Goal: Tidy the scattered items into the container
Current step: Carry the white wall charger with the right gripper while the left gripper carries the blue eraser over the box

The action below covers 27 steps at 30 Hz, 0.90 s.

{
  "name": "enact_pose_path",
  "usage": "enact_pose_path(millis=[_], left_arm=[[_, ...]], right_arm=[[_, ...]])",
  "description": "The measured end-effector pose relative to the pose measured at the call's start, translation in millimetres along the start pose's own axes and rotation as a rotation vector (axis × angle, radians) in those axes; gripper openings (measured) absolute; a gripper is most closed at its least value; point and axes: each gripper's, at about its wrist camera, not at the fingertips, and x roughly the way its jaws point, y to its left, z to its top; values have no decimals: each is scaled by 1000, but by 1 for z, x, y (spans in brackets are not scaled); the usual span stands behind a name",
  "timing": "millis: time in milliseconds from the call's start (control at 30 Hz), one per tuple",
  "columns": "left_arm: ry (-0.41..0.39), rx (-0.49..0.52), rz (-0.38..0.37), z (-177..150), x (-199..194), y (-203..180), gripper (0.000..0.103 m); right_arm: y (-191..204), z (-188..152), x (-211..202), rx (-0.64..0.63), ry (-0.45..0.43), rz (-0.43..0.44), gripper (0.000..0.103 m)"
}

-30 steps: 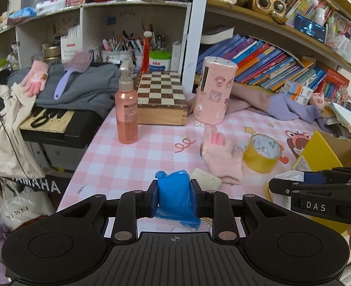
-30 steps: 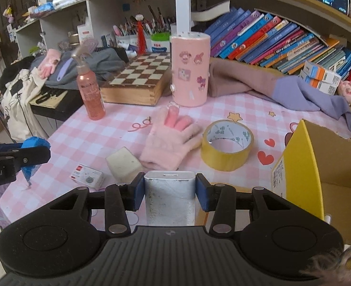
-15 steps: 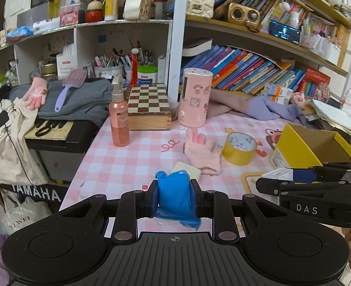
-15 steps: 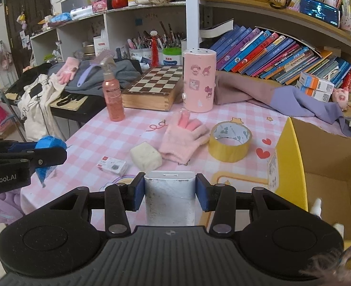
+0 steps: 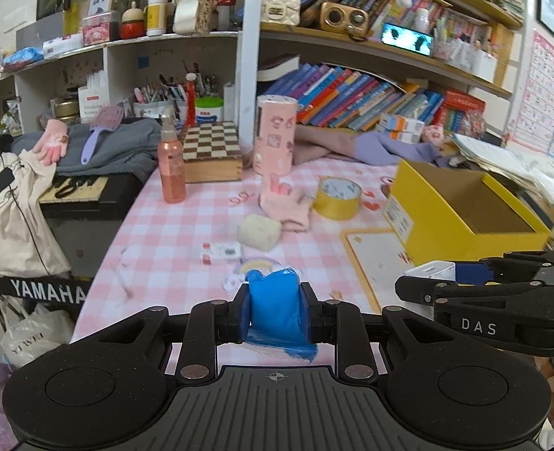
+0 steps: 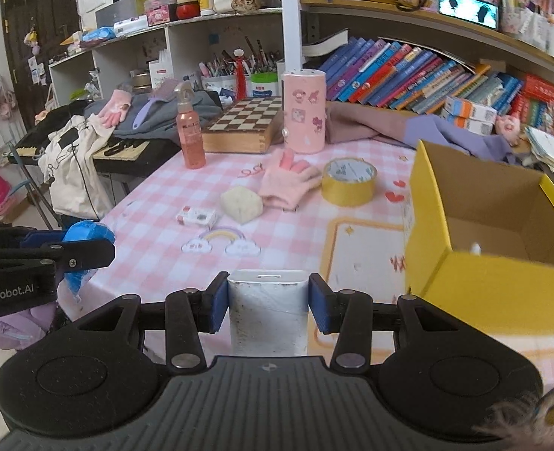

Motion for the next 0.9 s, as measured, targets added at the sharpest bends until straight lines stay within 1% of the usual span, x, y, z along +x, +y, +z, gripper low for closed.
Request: enact_pose_path(millis=[200,400,633,900], left_arm=[[10,28,-43,-15,-17,-12,24],[12,66,-95,-19,-24,-26,24],[10,101,-164,-20,-25,-44,24],[16,133,-236,-18,-17,-70,24]], right_arm=[[3,-24,-26,31,6,-25,42],[-3,-34,-47,64,-3,-70,42],[-14,-44,-66,94,-4,-130,42],[-33,-54,-81,123,1,-190,42]])
